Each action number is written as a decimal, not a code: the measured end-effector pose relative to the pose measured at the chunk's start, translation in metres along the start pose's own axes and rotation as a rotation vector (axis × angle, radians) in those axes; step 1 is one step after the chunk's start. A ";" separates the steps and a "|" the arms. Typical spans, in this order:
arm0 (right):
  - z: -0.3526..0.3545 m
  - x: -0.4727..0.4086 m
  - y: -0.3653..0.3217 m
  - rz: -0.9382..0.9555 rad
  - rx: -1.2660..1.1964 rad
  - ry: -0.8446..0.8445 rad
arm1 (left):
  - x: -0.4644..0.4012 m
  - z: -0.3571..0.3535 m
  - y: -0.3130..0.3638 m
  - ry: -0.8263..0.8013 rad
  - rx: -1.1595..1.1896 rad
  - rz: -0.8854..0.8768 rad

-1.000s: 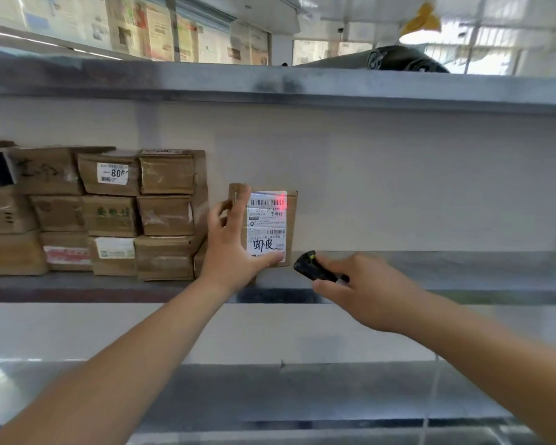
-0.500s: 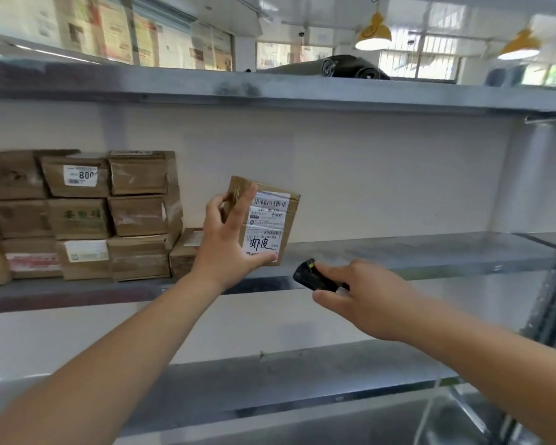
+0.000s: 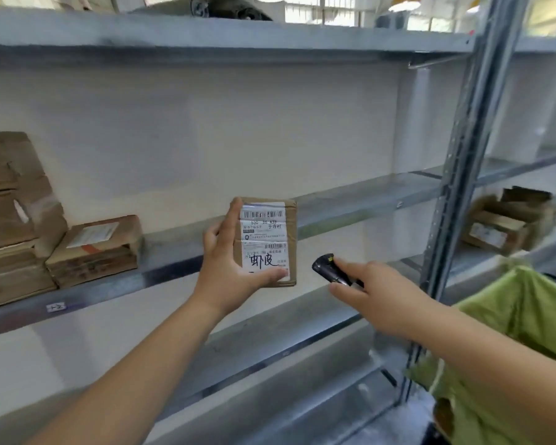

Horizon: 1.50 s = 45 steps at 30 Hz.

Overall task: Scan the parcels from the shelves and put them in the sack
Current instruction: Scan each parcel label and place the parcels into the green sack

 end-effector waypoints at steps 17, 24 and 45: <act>-0.008 0.181 0.343 -0.688 -0.284 0.234 | 0.086 -0.426 0.024 -0.629 0.452 0.254; 0.010 0.214 0.437 -0.933 -0.356 0.306 | 0.074 -0.550 0.053 -0.817 0.454 0.275; 0.008 0.195 0.588 -1.439 -0.410 0.398 | 0.057 -0.882 0.018 -1.356 0.267 0.390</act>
Point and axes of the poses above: each hand's wrist, its own x-axis away from the middle knuckle, its own z-axis out of the back of the hand, y = z × x, the point moved 10 cm from there along -x, towards the middle knuckle
